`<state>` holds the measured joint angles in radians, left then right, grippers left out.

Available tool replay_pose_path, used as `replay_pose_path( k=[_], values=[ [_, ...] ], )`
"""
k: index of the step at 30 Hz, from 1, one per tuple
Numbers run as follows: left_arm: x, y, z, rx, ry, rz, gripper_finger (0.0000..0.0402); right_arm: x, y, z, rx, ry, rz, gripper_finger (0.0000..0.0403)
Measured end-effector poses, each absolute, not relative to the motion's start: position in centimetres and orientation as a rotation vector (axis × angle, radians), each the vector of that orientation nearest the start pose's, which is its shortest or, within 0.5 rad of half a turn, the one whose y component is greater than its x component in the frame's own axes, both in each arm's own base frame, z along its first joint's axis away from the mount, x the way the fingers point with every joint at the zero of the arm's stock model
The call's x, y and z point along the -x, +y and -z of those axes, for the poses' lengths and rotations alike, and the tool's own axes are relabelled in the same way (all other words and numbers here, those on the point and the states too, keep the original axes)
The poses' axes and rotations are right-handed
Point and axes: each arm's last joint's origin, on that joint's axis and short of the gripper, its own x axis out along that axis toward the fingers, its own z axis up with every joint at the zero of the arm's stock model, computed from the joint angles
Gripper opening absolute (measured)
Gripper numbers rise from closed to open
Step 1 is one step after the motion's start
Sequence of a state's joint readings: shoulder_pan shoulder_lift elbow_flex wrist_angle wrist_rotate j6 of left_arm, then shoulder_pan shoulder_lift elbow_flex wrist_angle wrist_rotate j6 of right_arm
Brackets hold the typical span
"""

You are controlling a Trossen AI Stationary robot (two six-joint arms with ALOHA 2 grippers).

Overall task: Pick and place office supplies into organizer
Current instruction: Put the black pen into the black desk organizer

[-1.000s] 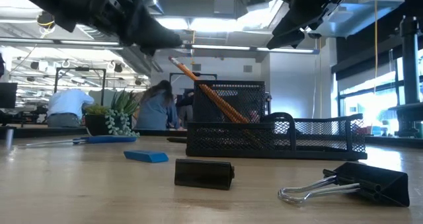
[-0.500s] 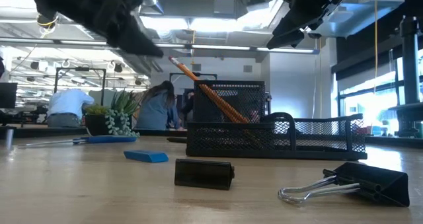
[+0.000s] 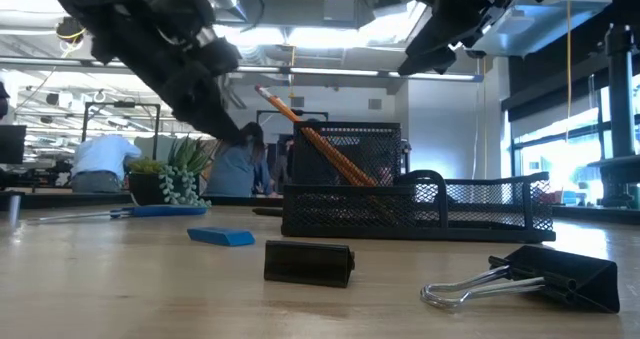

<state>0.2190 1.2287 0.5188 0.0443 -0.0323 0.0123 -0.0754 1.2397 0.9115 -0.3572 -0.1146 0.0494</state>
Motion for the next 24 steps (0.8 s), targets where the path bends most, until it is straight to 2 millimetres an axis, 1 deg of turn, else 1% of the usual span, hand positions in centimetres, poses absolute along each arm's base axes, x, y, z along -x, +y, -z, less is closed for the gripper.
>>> replay_pose_path(
  k=[6,10,14,18,24],
  values=[
    [-24.4,6.5,-17.9,-0.014,0.704,-0.128,0.0108,-26.6,-1.7,-26.0,-0.122,0.726,-0.017,0.0221],
    [-25.5,7.3,-17.5,-0.073,0.735,-0.117,0.0127,-26.6,-1.7,-25.7,-0.139,0.751,-0.01,0.0221],
    [-26.7,7.9,-17.1,-0.083,0.79,-0.104,0.0151,-26.6,-1.7,-25.6,-0.14,0.753,-0.01,0.0221],
    [-27.9,8.3,-16.7,-0.105,0.881,-0.068,0.0165,-26.6,-1.7,-25.6,-0.14,0.758,-0.01,0.0221],
    [-29.5,8.9,-16.2,-0.144,1.029,-0.021,0.0162,-26.6,-1.7,-25.6,-0.14,0.757,-0.01,0.0221]
  ],
)
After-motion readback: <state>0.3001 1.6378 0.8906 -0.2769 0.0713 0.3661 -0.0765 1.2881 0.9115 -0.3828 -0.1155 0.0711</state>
